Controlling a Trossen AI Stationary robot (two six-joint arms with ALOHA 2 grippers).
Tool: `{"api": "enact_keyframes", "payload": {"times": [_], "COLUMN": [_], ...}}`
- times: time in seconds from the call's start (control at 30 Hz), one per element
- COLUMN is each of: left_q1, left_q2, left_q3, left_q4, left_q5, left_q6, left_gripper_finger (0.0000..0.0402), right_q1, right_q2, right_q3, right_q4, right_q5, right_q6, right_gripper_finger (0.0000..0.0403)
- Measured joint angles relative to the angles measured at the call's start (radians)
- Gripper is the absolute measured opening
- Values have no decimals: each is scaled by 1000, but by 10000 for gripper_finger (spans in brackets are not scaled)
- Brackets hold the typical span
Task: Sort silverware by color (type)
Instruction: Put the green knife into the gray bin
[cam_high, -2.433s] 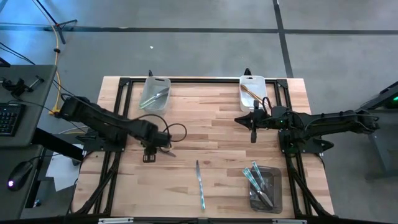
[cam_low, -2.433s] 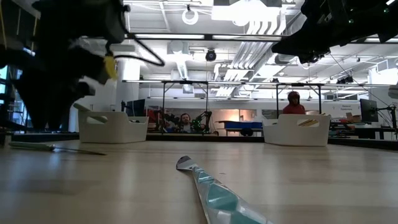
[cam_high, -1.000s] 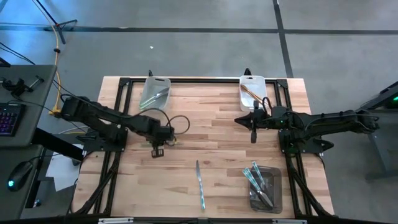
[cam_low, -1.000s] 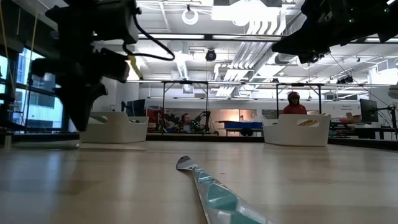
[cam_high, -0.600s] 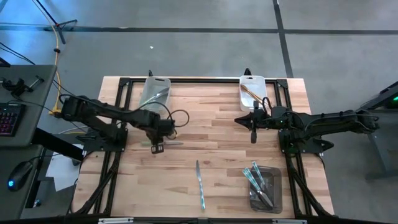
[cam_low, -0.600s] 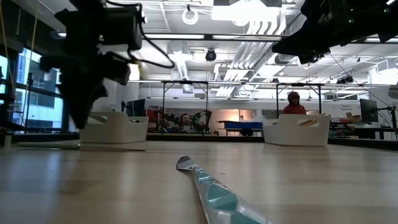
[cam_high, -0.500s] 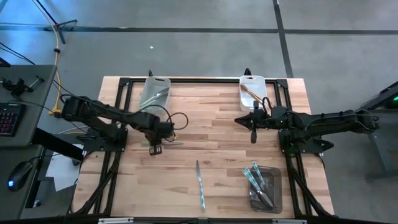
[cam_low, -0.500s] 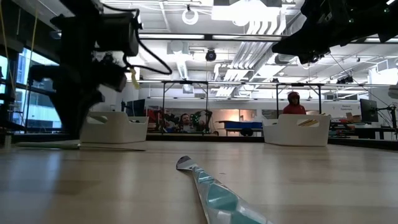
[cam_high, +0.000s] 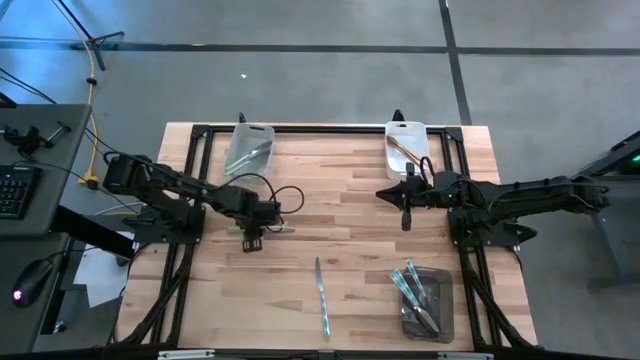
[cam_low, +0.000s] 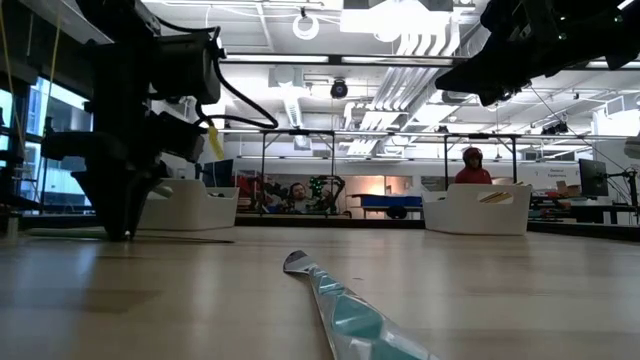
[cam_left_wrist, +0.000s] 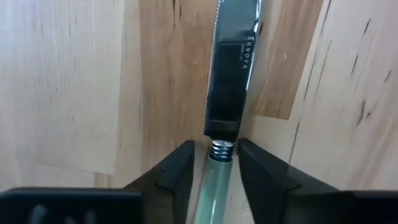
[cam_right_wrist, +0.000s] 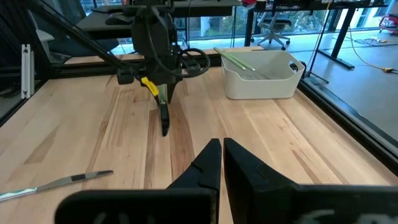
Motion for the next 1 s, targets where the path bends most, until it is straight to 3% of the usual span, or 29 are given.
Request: {"api": "enact_keyframes", "payload": {"times": [0.3, 0.7, 1.0], "left_q1": [0, 23, 123], "left_q2": [0, -82, -158], "left_q3": [5, 71, 163], "left_q4": [-7, -127, -249], "left_q5": [-13, -53, -69], "left_q6": [71, 44, 11], "left_gripper_finger": [25, 11, 5], "right_q1": [0, 0, 0], "right_q2": [6, 6, 6], "right_q3": [0, 0, 0], "right_q4": [2, 12, 16], "right_q5": [0, 0, 0], "right_q6": [-1, -3, -7], "right_gripper_finger": [2, 2, 2]}}
